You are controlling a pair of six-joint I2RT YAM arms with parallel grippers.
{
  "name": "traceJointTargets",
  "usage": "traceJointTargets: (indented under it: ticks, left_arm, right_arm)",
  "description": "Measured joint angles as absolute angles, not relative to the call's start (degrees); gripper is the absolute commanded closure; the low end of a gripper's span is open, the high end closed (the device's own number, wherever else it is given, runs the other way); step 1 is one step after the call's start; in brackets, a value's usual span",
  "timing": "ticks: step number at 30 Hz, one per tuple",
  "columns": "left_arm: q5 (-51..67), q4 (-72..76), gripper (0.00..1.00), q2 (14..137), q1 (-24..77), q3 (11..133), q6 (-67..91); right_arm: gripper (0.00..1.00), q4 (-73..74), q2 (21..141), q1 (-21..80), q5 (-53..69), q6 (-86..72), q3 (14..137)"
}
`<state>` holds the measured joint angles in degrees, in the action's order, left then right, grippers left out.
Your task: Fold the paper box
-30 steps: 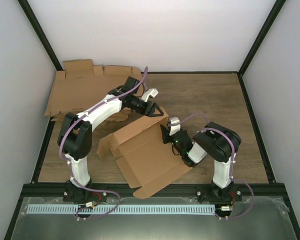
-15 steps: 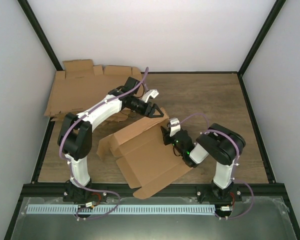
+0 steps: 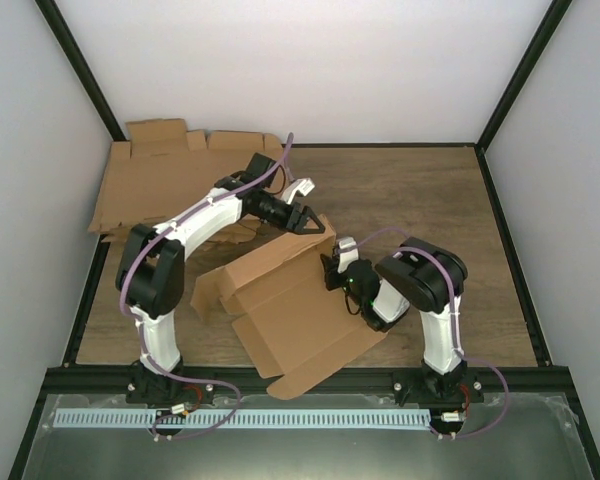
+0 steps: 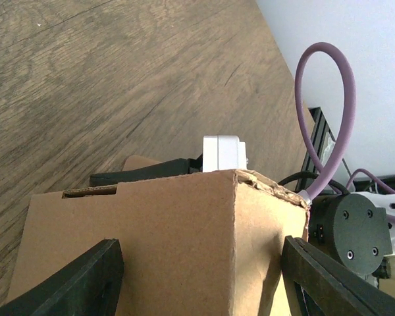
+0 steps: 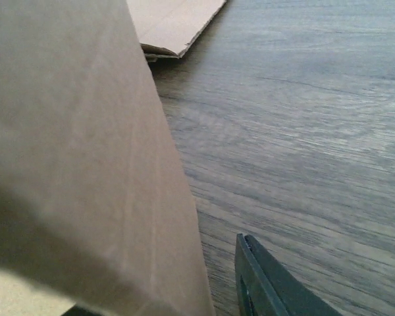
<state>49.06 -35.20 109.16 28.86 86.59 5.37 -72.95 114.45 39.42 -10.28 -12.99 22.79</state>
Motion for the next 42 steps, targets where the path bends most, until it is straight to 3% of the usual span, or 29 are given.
traceJointTargets:
  ticks: [4, 14, 15, 17, 18, 25, 32, 42]
  left_arm:
    - [49.84, -35.14, 0.32, 109.56, 28.58, 86.67, 5.39]
    - [49.98, -34.57, 0.32, 109.73, 28.27, 86.74, 5.37]
    - [49.98, -34.54, 0.31, 109.73, 28.27, 86.74, 5.41]
    - [50.02, -34.44, 0.29, 109.73, 28.25, 86.67, 5.48]
    - [50.06, -34.33, 0.28, 109.71, 28.25, 86.59, 5.58]
    - [50.24, -34.61, 0.2, 109.71, 28.21, 86.19, 6.37]
    - [49.74, -36.1, 0.0, 109.65, 28.27, 86.26, 6.68]
    - [42.63, -37.85, 0.0, 104.97, 28.53, 86.76, 7.29]
  right_arm:
    - [0.98, -74.08, 115.55, 39.31, -8.93, -13.04, 23.64]
    - [0.99, -73.93, 116.2, 39.57, -8.99, -12.03, 24.64]
    - [0.96, -73.89, 116.2, 39.68, -9.19, -12.05, 24.69]
    - [0.78, -73.8, 116.18, 39.92, -9.74, -12.05, 24.69]
    - [0.77, -73.8, 116.16, 39.97, -9.89, -12.14, 24.71]
    - [0.7, -70.74, 111.92, 40.05, -11.22, -12.47, 24.21]
    - [0.64, -69.71, 103.04, 40.05, -11.22, -11.18, 23.92]
    - [0.58, -65.8, 98.3, 40.05, -9.98, -9.04, 23.92]
